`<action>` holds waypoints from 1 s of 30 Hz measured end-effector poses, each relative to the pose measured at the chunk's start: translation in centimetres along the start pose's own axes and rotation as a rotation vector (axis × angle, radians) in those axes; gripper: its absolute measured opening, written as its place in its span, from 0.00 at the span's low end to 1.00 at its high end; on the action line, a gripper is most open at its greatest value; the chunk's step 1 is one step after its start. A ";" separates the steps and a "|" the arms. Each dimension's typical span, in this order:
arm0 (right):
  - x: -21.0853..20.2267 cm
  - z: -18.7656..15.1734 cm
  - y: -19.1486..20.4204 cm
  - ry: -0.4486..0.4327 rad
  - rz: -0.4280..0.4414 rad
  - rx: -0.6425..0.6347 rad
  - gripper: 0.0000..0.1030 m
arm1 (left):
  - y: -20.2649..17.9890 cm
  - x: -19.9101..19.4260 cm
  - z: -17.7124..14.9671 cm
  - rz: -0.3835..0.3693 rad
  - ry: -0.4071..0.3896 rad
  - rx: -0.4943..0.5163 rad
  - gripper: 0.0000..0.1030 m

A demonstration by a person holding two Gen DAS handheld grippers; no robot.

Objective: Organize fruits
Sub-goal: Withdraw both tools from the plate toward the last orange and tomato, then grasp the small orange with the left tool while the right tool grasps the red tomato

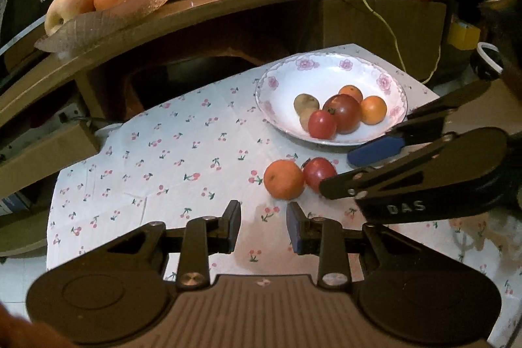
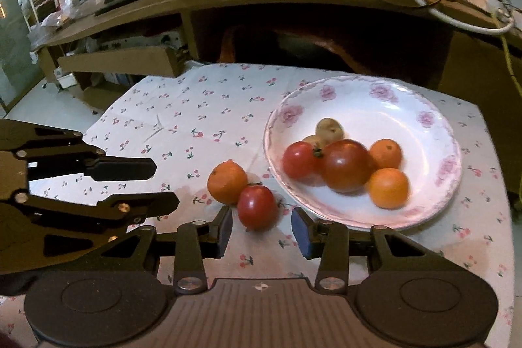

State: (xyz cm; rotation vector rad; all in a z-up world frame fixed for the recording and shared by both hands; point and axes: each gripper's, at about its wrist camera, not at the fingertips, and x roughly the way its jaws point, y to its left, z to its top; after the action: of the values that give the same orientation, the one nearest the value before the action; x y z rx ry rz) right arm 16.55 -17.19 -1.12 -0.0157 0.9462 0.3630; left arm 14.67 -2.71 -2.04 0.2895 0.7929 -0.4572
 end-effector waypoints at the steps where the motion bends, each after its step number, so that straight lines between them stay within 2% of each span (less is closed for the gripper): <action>1: 0.4 0.0 0.1 0.009 0.004 -0.004 0.42 | 0.1 0.1 -0.1 -0.001 0.003 0.000 0.36; 5: 1.3 0.1 0.3 0.016 0.007 -0.008 0.41 | 0.7 0.5 -0.4 -0.010 0.011 -0.008 0.36; 9: 1.6 0.3 0.5 0.025 -0.010 -0.023 0.29 | 0.6 0.7 -0.4 -0.022 0.009 0.000 0.36; 19: 0.1 -0.7 -0.7 0.044 -0.022 0.010 0.28 | -0.6 2.9 0.8 -0.049 -0.012 0.028 0.36; 27: -0.8 -1.3 -2.4 0.055 -0.023 0.040 0.28 | -1.2 4.9 1.6 -0.079 -0.016 0.002 0.37; 30: -1.0 -1.5 -2.7 0.055 -0.027 0.047 0.29 | -1.6 5.3 1.9 -0.065 -0.028 0.007 0.38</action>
State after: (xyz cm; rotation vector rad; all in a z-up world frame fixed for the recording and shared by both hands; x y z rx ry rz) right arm 15.68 -20.33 -1.57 0.0043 1.0080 0.3161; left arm 18.32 -6.37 -4.83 0.2639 0.7753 -0.5244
